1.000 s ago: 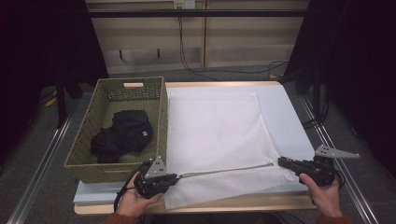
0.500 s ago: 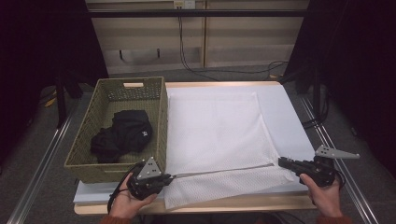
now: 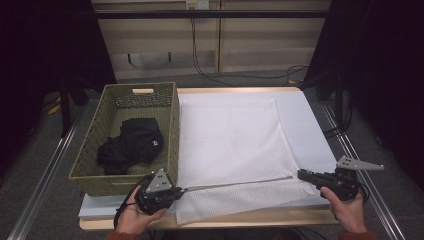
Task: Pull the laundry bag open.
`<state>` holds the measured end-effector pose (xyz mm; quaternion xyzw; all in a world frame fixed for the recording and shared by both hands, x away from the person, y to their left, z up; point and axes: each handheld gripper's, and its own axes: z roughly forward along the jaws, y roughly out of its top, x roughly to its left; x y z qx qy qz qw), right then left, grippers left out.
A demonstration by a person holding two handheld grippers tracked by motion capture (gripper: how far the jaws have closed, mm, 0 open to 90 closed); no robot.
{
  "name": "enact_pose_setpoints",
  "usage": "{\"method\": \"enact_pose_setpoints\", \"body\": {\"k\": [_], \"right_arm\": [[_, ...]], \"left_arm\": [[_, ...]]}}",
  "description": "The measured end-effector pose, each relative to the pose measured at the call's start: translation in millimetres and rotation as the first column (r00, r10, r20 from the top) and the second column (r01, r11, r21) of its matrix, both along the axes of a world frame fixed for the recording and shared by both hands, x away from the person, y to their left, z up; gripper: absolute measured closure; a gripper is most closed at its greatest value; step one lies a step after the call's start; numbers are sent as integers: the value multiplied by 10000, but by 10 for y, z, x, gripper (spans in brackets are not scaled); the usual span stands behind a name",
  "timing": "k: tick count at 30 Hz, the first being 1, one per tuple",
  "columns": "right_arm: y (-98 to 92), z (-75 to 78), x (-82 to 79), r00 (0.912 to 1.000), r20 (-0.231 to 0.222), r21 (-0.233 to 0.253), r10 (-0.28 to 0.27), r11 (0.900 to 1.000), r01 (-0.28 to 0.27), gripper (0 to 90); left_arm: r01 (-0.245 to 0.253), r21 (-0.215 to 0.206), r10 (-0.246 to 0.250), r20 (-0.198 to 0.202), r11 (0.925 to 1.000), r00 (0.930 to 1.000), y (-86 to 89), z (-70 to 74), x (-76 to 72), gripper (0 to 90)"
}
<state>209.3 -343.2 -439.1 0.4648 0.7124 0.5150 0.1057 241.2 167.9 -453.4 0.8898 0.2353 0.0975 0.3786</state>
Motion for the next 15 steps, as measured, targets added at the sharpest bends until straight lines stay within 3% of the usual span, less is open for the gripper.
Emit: {"method": "enact_pose_setpoints", "body": {"k": [2, 3, 4, 5, 7, 8, 11, 15], "right_arm": [[-1, -5, -2, 10000, -7, -69, -1, 10000, 1, 861], [0, -2, -3, 10000, 10, -110, 28, 9999, -28, 861], [2, 5, -5, 10000, 46, -173, 16, 9998, -15, 861], [9, 11, -7, 10000, 36, -164, -37, 9999, 37, 861], [10, 11, 0, 10000, 44, -152, 36, 9999, -35, 861], [7, 10, -2, 10000, 24, -171, 20, 9999, -20, 861], [-22, 1, 3, 9999, 0, -72, -111, 9999, 111, 862], [-9, -7, 1, 9999, -64, -175, -81, 9998, 80, 862]], "left_arm": [[44, 47, -44, -8, 10000, 10000, 2, -1, 2, 816], [-85, -146, 83, -112, 9999, 9999, -13, -14, -7, 816], [-30, 65, 31, -65, 10000, 10000, -12, -11, 0, 816], [-131, -65, 130, -76, 9999, 9999, -21, -23, 2, 816], [-27, 81, 27, -73, 10000, 10000, -8, -16, 7, 816], [-111, 362, 112, -33, 9993, 9999, 8, -8, 5, 817], [-344, 68, 345, -224, 9994, 9992, 52, -48, 18, 816], [-225, 377, 233, -195, 9990, 9995, 60, -35, 6, 816]]}}
